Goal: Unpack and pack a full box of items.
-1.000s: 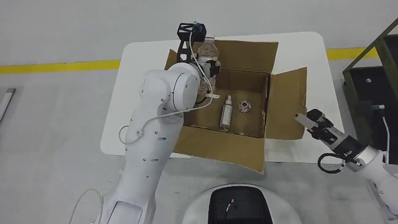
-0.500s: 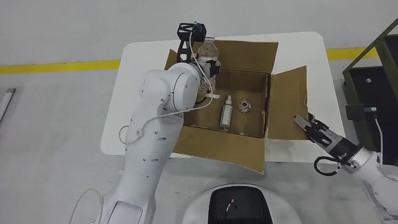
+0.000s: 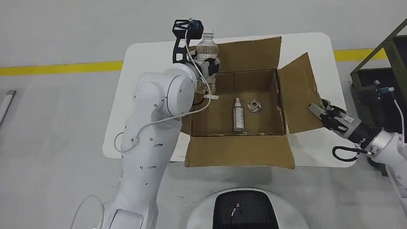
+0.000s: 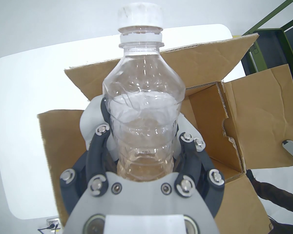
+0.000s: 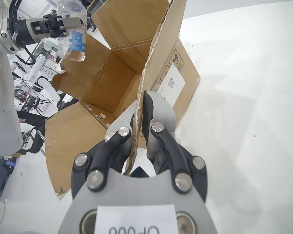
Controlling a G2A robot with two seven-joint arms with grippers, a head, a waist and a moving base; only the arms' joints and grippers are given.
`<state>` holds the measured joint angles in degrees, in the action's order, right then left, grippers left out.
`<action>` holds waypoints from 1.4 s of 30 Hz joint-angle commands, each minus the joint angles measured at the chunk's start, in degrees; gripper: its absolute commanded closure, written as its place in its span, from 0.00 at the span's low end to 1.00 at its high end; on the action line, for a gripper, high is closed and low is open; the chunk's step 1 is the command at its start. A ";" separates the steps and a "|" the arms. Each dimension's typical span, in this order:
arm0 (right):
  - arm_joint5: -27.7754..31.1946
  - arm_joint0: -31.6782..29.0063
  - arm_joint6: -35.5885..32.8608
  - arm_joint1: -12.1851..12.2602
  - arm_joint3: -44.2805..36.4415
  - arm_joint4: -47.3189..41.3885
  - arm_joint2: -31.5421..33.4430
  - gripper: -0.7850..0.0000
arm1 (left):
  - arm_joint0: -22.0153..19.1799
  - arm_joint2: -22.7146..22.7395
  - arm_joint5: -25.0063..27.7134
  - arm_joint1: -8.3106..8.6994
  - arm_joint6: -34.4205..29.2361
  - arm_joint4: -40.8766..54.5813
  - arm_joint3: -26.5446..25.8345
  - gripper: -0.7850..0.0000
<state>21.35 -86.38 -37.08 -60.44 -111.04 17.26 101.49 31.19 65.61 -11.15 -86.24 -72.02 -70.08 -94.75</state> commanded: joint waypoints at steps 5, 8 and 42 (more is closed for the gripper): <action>0.19 1.88 -0.67 0.28 1.43 0.03 -0.18 1.00 | -0.26 1.81 1.54 0.51 -3.32 -2.20 -2.87 1.00; 0.03 1.78 -0.47 0.38 1.77 -0.02 0.15 1.00 | -0.46 2.96 2.98 0.90 -5.77 -4.21 -3.90 1.00; 4.49 2.28 12.84 0.81 -14.46 20.09 0.21 0.00 | 11.19 13.27 13.47 4.34 -15.98 -24.92 -6.32 1.00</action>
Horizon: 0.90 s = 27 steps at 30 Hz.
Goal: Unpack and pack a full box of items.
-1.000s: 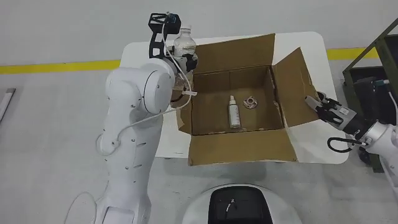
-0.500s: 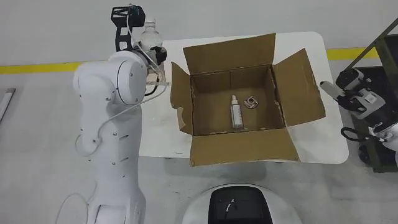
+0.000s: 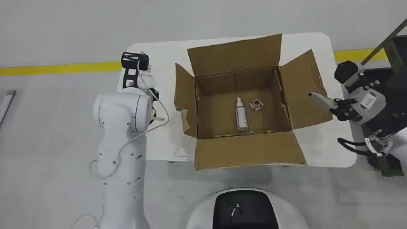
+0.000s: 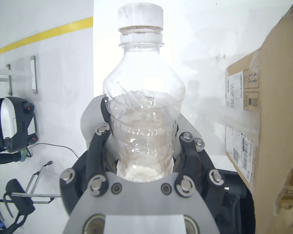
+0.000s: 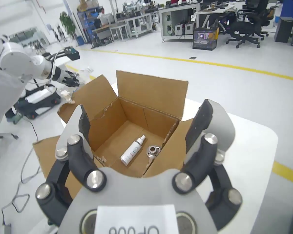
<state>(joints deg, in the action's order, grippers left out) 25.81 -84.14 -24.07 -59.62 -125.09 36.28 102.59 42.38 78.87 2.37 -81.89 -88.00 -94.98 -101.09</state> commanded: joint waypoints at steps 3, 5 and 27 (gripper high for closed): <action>0.40 -0.04 -0.30 -0.01 -0.38 4.94 -3.76 0.00 | 0.00 0.01 -0.06 0.00 0.00 -0.02 0.02 1.00; 1.29 0.09 -0.24 0.02 -0.55 7.53 -5.28 0.00 | 0.00 0.01 -0.06 0.00 0.00 -0.02 0.02 1.00; 1.29 0.07 -0.16 0.01 -0.45 7.73 -5.47 0.00 | 7.49 2.21 2.33 0.69 2.36 -1.84 0.93 1.00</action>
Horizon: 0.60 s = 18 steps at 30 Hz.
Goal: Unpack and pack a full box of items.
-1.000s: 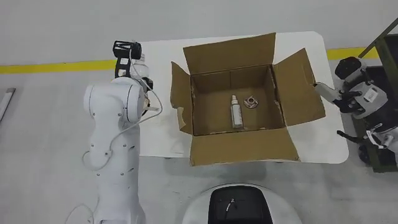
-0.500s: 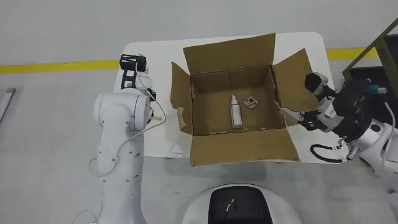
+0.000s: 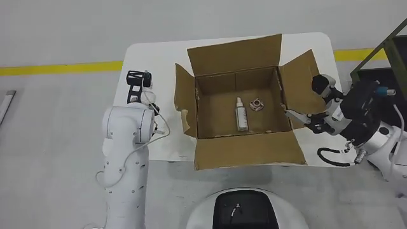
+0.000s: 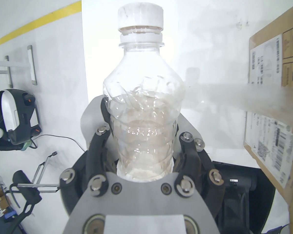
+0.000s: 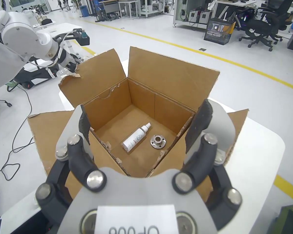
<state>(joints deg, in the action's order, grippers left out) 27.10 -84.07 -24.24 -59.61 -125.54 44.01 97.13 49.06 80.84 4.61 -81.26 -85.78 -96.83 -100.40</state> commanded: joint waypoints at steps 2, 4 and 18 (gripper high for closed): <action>0.00 0.00 0.00 0.00 0.00 0.00 0.00 0.00 | 2.26 0.79 -0.26 0.11 0.24 0.46 0.77 1.00; 0.00 0.00 0.00 0.00 0.00 0.00 0.00 0.00 | 3.23 1.27 -1.24 -0.01 -2.02 3.20 1.38 1.00; 0.00 0.00 0.00 0.00 0.00 0.00 0.00 0.00 | 8.14 -0.31 -3.31 -0.03 1.65 3.77 5.14 1.00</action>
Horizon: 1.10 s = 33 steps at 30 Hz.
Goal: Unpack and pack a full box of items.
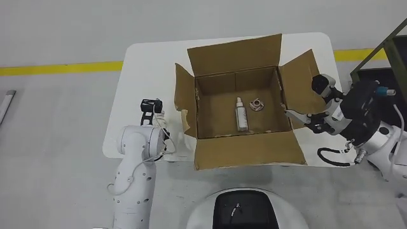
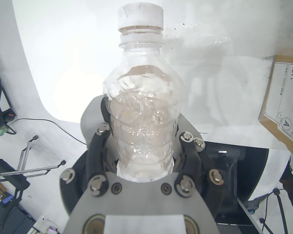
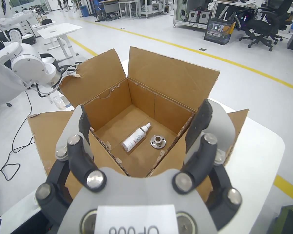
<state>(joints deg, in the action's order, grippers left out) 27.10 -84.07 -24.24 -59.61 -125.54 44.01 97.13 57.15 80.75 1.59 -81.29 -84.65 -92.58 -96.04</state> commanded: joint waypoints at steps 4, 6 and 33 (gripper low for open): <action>0.00 0.00 0.00 0.00 0.00 0.00 0.00 0.00 | -0.69 -1.10 -1.07 -0.03 1.39 -2.44 3.41 1.00; 0.00 0.00 0.00 0.00 0.00 0.00 0.00 0.00 | -1.56 -1.01 -3.28 -0.18 1.33 -2.39 5.06 1.00; -2.63 1.15 -0.16 -0.15 0.89 2.31 -3.36 0.00 | -5.43 -1.50 -4.10 -0.66 2.81 -1.14 5.25 0.00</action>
<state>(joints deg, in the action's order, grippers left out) 25.68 -83.45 -23.61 -59.72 -124.95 45.73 94.69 51.91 79.04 -2.73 -81.99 -81.74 -93.62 -90.16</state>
